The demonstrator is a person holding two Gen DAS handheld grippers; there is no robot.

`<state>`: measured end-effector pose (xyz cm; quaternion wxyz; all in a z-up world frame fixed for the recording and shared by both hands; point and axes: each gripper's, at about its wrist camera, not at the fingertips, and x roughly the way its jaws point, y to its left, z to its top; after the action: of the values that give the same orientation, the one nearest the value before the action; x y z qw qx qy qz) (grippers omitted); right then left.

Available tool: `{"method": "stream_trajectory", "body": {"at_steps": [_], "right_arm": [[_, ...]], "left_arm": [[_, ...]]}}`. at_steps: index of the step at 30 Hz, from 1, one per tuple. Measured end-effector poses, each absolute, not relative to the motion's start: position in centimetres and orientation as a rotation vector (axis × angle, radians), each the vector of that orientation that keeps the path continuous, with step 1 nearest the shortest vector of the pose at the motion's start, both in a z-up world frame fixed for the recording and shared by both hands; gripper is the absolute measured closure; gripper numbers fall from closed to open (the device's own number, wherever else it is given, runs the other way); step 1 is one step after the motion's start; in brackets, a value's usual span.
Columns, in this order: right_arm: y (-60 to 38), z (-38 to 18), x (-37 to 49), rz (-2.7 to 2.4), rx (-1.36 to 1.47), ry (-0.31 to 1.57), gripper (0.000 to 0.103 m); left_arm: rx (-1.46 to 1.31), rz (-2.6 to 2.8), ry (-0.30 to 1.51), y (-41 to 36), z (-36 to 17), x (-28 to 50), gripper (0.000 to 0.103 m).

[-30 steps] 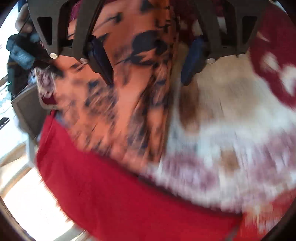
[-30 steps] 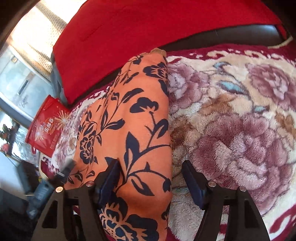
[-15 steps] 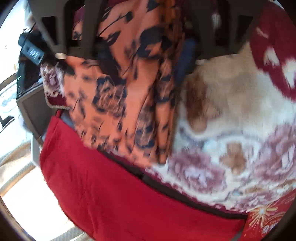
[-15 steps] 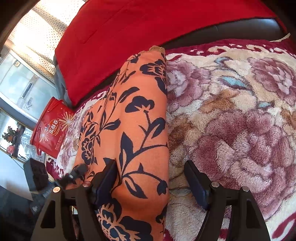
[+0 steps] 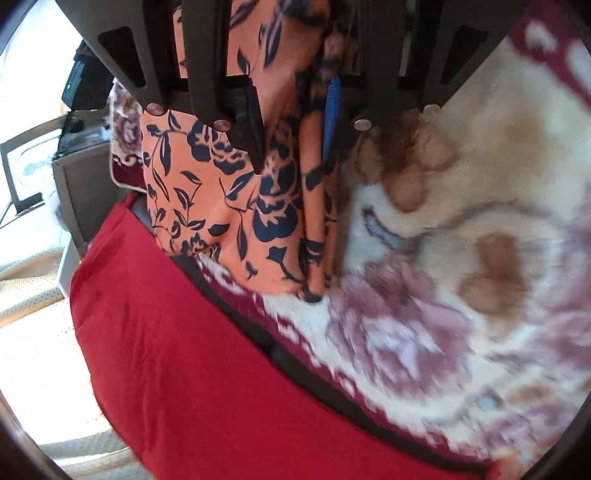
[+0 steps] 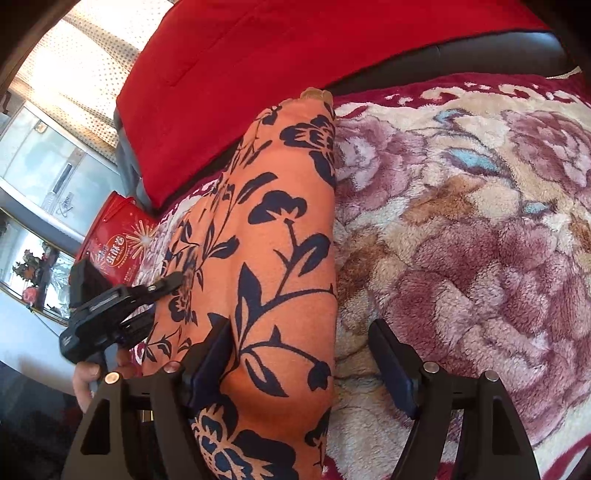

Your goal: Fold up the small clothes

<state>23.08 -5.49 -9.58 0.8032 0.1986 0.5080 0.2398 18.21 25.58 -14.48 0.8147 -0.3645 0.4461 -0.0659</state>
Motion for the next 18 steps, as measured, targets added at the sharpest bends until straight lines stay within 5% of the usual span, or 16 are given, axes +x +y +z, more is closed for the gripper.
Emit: {"method": "stream_trajectory", "body": {"at_steps": [1, 2, 4, 6, 7, 8, 18], "right_arm": [[-5.6, -9.7, 23.1, 0.515, 0.434, 1.089, 0.024], [-5.7, -9.7, 23.0, 0.518, 0.439, 1.090, 0.024], [-5.7, -9.7, 23.1, 0.521, 0.444, 1.093, 0.024], [-5.8, -9.7, 23.1, 0.521, 0.443, 1.096, 0.024], [-5.8, -9.6, 23.1, 0.520, 0.443, 1.099, 0.023], [-5.7, -9.6, 23.1, 0.521, 0.441, 1.100, 0.023], [-5.3, -9.5, 23.2, 0.511, 0.437, 1.113, 0.022]], "left_arm": [[-0.760, -0.128, 0.951, 25.4, -14.0, 17.3, 0.063], [-0.748, -0.128, 0.964, 24.8, -13.8, 16.3, 0.038], [-0.731, -0.151, 0.964, 24.2, -13.4, 14.9, 0.025], [-0.644, -0.161, 0.947, 22.5, -13.2, 14.0, 0.025], [-0.583, -0.148, 0.943, 21.5, -13.2, 13.9, 0.043], [-0.484, -0.110, 0.972, 20.5, -14.0, 14.2, 0.073], [-0.507, -0.130, 0.883, 21.2, -15.1, 13.5, 0.067]]}}
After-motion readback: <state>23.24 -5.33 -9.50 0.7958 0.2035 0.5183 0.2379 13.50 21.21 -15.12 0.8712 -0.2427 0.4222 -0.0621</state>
